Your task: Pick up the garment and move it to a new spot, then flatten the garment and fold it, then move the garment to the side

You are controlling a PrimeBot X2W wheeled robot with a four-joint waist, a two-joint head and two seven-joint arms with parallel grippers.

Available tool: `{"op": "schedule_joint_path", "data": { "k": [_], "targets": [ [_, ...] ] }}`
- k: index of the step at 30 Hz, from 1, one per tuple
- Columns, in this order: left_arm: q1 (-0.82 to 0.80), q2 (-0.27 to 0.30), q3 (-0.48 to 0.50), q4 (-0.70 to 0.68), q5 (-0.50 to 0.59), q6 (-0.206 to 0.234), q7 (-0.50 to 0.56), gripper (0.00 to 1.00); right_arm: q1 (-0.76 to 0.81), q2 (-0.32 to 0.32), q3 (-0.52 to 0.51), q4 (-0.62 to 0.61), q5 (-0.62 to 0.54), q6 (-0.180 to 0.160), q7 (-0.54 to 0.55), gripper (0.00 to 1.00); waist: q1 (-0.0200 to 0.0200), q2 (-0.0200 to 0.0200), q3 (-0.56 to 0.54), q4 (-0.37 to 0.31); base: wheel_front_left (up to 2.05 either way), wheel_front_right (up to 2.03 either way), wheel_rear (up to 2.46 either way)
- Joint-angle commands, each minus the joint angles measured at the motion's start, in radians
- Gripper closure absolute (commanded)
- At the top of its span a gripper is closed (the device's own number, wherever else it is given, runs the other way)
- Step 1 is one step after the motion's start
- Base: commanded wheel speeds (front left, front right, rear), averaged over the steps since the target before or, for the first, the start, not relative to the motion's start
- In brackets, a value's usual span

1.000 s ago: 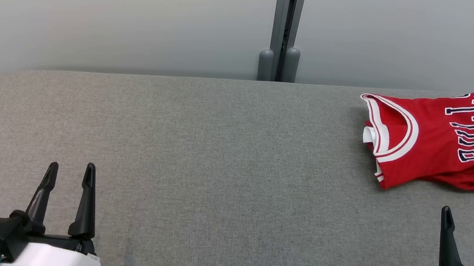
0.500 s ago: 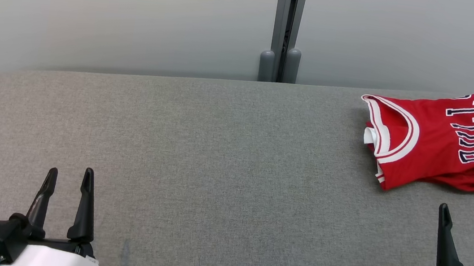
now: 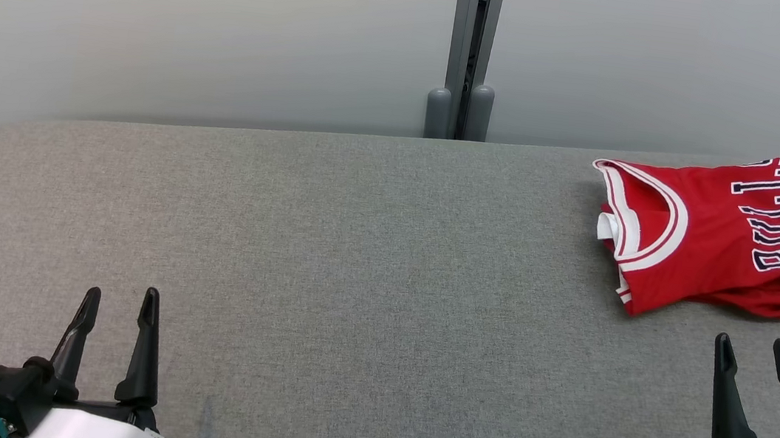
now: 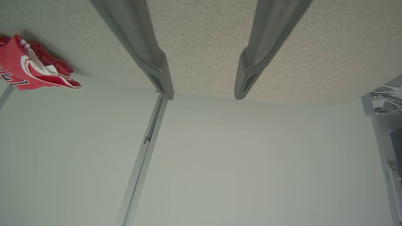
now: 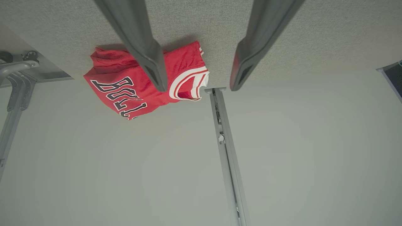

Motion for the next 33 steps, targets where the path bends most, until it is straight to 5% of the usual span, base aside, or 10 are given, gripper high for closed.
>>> {"op": "schedule_joint_path", "data": {
  "k": [1,27,28,33],
  "targets": [
    [-0.012,0.002,0.002,0.004,0.007,-0.003,-0.003,0.00,-0.002,-0.007,0.002,-0.003,0.004,0.000,-0.002,0.00,0.0000,0.0000,-0.001,0.000,0.00,0.00,0.00],
    [-0.027,0.002,0.008,0.035,-0.004,0.002,-0.003,0.00,-0.013,-0.014,0.033,-0.003,0.020,0.000,-0.002,0.00,0.0000,0.0000,-0.003,0.000,0.00,0.00,0.00],
    [-0.013,-0.001,0.002,0.038,-0.003,0.000,0.001,1.00,-0.002,-0.005,0.031,0.003,0.016,0.000,0.000,1.00,0.0000,0.0000,-0.003,0.000,0.00,0.00,0.00],
    [0.014,-0.011,0.003,0.082,-0.019,-0.001,0.014,1.00,0.023,0.020,0.040,0.040,0.031,0.000,0.004,1.00,0.0001,0.0000,-0.003,0.000,0.00,0.00,0.00]
  ]
}}
